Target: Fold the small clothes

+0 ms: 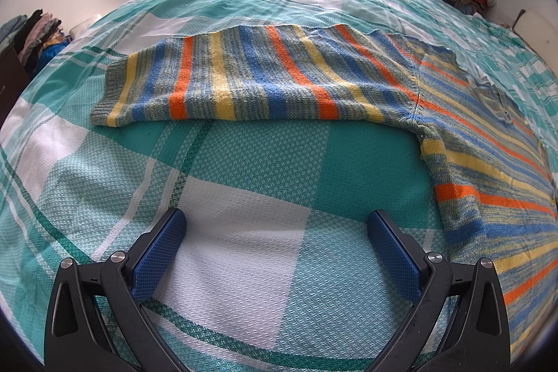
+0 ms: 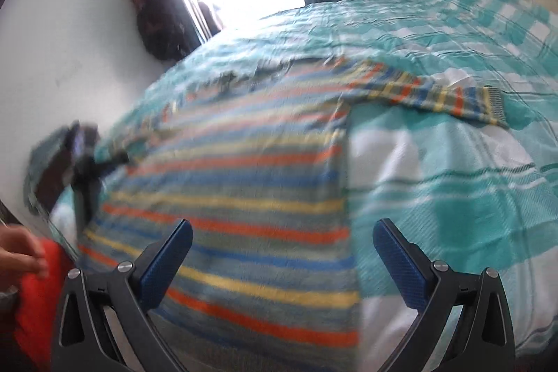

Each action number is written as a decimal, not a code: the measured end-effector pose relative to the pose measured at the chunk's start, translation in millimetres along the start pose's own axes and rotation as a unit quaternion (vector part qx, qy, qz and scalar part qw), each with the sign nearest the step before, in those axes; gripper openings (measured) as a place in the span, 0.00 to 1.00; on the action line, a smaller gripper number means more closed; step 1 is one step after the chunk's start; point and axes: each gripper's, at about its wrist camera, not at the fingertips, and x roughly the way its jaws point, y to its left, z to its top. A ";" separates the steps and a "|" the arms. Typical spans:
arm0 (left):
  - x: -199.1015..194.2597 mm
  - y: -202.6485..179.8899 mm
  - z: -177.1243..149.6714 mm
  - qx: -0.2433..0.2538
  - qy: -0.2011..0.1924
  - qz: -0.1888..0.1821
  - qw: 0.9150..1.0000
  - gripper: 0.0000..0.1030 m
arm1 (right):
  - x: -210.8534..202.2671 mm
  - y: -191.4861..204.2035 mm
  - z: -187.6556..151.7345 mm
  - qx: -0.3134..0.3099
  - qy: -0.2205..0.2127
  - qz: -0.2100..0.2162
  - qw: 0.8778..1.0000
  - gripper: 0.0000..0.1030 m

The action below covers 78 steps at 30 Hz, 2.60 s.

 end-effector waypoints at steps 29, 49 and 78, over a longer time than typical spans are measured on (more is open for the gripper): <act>2.6 -3.5 0.7 -0.002 -0.003 -0.002 1.000 1.00 | 70.0 -260.5 141.3 0.251 0.054 -0.111 0.960 0.03; 3.7 -1.0 -0.9 -0.001 -0.013 -0.004 1.000 1.00 | 166.3 32.1 243.9 0.052 0.077 0.149 0.984 0.77; -23.9 1.1 -8.6 0.014 0.041 -0.026 0.999 1.00 | 106.7 67.7 5.3 -0.022 0.088 -0.028 0.995 0.67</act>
